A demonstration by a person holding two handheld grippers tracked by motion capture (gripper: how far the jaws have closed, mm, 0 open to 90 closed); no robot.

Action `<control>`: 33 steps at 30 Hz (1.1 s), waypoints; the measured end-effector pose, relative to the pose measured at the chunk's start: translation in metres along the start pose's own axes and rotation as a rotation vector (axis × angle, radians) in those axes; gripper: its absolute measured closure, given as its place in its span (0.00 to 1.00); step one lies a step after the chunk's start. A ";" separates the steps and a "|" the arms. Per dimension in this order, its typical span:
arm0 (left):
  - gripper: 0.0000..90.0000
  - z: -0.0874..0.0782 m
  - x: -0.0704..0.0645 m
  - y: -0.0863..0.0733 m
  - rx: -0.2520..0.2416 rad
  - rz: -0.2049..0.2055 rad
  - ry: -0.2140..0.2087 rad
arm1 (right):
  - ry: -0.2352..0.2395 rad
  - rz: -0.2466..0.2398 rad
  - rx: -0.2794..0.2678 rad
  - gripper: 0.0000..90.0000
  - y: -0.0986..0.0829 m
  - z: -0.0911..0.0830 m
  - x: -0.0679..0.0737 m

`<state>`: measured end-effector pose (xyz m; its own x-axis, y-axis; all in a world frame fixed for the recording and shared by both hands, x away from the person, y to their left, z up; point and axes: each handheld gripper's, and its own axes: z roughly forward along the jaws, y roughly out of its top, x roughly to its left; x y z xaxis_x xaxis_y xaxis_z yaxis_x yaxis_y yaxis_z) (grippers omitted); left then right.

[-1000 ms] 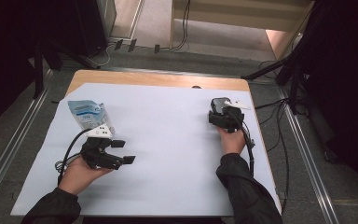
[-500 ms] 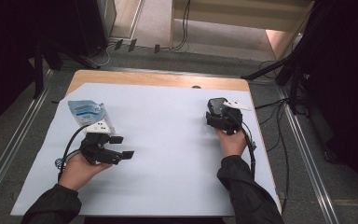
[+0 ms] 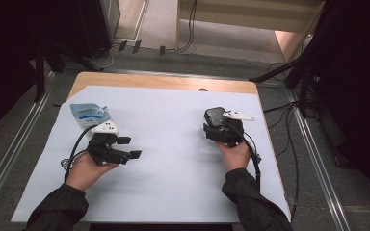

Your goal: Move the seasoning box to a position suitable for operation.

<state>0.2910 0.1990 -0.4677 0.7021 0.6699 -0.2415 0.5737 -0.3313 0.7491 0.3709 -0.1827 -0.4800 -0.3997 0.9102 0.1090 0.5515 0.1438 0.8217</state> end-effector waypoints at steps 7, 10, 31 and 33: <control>0.33 0.006 0.001 0.005 0.010 0.005 -0.005 | 0.033 -0.038 0.015 0.18 -0.007 -0.005 0.016; 0.34 0.008 0.002 0.006 0.011 0.011 -0.005 | 0.047 -0.041 0.020 0.18 -0.011 -0.006 0.024; 0.48 0.008 0.004 0.009 0.008 0.023 0.011 | 0.171 -0.125 0.055 0.18 -0.027 0.001 0.088; 0.48 0.007 0.003 0.009 0.004 0.030 0.019 | 0.177 -0.136 0.057 0.18 -0.028 0.002 0.093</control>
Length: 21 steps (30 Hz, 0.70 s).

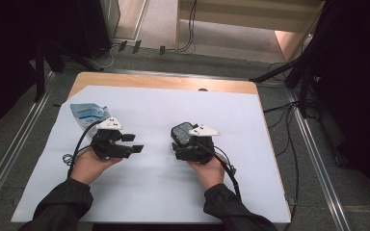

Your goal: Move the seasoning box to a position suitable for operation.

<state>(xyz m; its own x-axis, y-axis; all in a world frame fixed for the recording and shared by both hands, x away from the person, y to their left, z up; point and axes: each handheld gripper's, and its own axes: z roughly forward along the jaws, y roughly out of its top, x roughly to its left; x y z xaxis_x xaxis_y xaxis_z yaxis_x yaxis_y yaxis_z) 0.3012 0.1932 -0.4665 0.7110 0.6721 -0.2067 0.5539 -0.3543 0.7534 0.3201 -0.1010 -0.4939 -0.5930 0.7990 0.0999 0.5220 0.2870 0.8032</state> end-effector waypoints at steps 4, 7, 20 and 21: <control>0.49 0.000 0.000 0.000 0.004 -0.001 -0.001 | 0.016 -0.007 -0.001 0.18 0.001 0.003 0.006; 0.49 0.000 0.000 -0.001 0.003 -0.007 0.006 | 0.024 -0.018 -0.001 0.18 0.002 0.007 0.011; 0.45 0.001 -0.003 -0.004 0.010 -0.006 0.007 | 0.024 -0.091 -0.009 0.18 -0.004 0.021 0.033; 0.45 0.001 -0.003 -0.004 0.011 -0.003 0.006 | 0.021 -0.100 -0.015 0.17 -0.005 0.022 0.034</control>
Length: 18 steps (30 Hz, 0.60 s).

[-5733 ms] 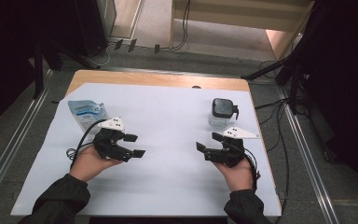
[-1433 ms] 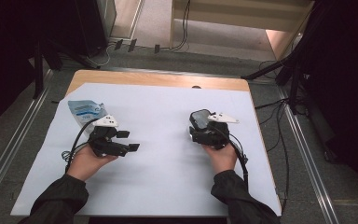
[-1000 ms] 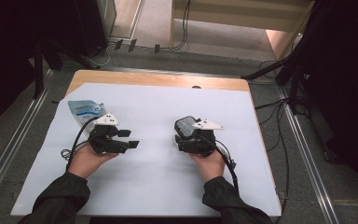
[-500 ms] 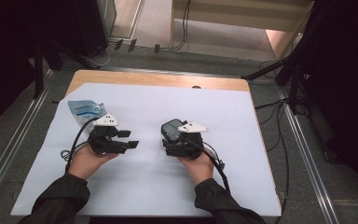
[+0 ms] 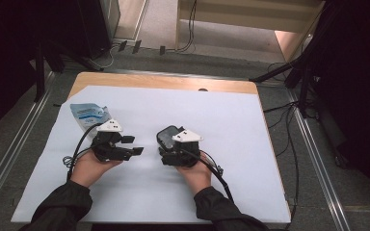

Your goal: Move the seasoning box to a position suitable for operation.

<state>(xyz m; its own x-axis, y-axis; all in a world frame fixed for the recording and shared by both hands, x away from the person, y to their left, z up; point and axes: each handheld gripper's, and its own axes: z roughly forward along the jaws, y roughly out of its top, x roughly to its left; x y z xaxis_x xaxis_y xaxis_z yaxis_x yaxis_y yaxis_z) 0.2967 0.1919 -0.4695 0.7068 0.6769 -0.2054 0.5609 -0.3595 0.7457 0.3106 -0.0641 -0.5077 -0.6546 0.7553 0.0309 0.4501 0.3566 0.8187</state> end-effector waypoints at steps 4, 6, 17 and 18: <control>0.44 -0.001 0.001 0.000 -0.004 -0.003 -0.003 | 0.012 -0.001 0.013 0.16 -0.001 0.002 0.000; 0.44 -0.001 0.001 0.000 -0.008 -0.006 -0.002 | 0.024 0.006 0.021 0.16 -0.001 0.002 -0.001; 0.43 -0.002 0.002 0.001 -0.009 -0.007 -0.002 | 0.070 0.033 0.046 0.14 0.000 -0.007 -0.005; 0.43 -0.002 0.002 0.001 -0.013 -0.007 -0.006 | 0.073 0.033 0.046 0.14 0.000 -0.009 -0.005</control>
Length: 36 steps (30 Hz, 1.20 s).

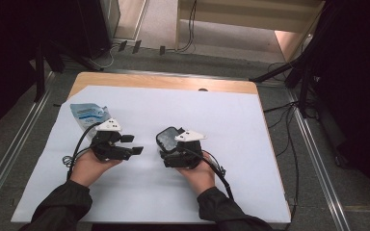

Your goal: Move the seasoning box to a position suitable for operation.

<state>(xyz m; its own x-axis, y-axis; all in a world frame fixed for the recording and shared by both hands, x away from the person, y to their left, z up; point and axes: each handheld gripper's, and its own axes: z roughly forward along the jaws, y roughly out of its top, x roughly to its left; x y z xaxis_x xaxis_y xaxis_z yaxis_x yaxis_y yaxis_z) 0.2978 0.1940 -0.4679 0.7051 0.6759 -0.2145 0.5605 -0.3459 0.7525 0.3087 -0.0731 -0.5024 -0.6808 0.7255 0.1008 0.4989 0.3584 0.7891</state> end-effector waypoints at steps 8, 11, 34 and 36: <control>0.44 0.000 0.001 0.002 -0.019 -0.008 0.009 | 0.056 0.004 -0.013 0.16 -0.007 -0.027 -0.004; 0.45 0.000 0.001 0.003 -0.012 -0.016 -0.004 | 0.077 0.017 -0.026 0.17 -0.008 -0.034 -0.005; 1.00 0.020 -0.015 0.011 0.025 0.053 -0.109 | 0.148 -0.037 -0.020 1.00 -0.010 -0.053 -0.039; 1.00 0.022 -0.015 0.011 0.028 0.045 -0.114 | 0.151 -0.034 -0.026 1.00 -0.010 -0.051 -0.040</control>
<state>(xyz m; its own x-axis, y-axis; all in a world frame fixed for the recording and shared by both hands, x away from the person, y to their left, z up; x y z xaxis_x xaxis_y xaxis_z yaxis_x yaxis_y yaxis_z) 0.3033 0.1656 -0.4704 0.7736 0.5818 -0.2511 0.5379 -0.3934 0.7456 0.3038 -0.1362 -0.4832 -0.7709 0.6158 0.1626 0.4616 0.3643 0.8088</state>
